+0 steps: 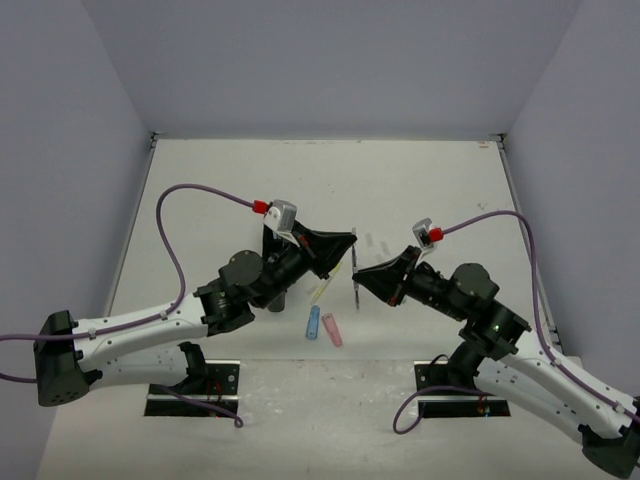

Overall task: Sort the stationery into containers
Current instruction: Close the pen cap on the pen.

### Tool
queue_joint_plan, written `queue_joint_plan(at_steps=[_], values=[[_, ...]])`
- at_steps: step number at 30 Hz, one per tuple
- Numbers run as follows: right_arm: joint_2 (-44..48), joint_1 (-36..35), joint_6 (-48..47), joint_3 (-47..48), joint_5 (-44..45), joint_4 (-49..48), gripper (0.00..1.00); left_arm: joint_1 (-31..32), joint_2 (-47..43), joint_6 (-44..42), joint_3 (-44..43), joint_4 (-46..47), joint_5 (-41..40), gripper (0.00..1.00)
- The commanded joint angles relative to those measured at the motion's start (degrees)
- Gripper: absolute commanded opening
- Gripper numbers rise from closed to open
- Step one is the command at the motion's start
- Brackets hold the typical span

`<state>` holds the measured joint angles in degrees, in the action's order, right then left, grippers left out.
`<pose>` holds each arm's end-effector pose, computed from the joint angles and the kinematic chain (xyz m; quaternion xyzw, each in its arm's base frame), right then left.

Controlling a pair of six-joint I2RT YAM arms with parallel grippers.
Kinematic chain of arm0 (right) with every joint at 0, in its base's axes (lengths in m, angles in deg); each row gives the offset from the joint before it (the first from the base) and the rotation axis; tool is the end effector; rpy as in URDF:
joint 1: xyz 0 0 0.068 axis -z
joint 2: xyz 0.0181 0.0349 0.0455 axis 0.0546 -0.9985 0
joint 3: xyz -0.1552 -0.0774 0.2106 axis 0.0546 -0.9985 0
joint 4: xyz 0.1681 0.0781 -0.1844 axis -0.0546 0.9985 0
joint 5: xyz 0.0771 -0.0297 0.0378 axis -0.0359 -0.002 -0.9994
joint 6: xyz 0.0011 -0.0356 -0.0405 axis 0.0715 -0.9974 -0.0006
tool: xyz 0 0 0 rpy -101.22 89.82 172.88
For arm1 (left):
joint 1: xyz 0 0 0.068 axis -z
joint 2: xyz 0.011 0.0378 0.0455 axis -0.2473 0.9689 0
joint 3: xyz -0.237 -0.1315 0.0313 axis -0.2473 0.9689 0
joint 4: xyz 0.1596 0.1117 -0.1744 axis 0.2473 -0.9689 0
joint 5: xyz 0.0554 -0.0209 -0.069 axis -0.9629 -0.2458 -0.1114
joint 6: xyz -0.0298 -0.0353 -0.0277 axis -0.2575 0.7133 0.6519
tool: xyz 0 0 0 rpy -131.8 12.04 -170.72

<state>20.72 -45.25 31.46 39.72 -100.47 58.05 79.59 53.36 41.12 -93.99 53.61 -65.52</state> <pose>0.0948 0.1174 0.3135 -0.1619 0.6863 0.5148 0.4877 0.1123 -0.2199 0.3489 0.0661 0.6381 -0.5190 0.5649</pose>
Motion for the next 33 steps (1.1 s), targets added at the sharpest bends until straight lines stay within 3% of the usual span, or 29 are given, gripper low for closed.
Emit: queue_joint_plan(at_steps=[1, 33], values=[[0.12, -0.31, -1.17, 3.08, 1.07, -1.82, 0.0, -0.06, 0.38, 0.58, 0.5, 2.64, -0.36, 0.0], [-0.5, -0.3, -1.02, 3.81, 0.73, -1.3, 0.0, -0.06, -1.27, 1.44, 1.66, 3.09, -4.19, 0.0]])
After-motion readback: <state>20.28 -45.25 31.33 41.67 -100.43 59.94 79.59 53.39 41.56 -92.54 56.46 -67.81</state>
